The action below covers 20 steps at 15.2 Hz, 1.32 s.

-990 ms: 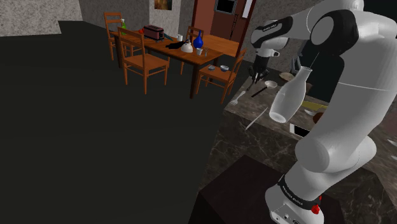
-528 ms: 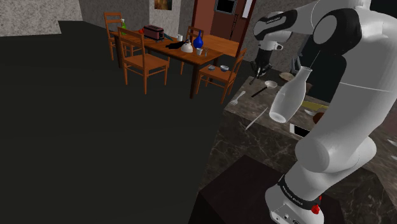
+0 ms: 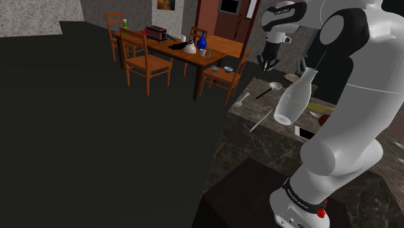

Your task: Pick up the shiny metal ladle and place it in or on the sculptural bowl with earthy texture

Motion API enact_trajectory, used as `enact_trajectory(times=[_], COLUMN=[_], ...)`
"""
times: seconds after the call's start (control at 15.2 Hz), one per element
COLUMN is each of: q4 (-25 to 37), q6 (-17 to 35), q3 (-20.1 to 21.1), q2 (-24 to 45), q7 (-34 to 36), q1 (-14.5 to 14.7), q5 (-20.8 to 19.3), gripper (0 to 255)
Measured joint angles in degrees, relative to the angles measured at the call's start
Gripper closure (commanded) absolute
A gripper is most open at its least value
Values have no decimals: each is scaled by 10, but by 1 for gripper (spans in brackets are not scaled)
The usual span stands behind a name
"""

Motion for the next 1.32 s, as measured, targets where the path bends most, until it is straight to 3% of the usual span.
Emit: enact_trajectory(times=[1.32], q4=[197], q6=[-168], q3=[-3], q2=[29], q7=[-13], q1=[-9], q5=[8], gripper=[255])
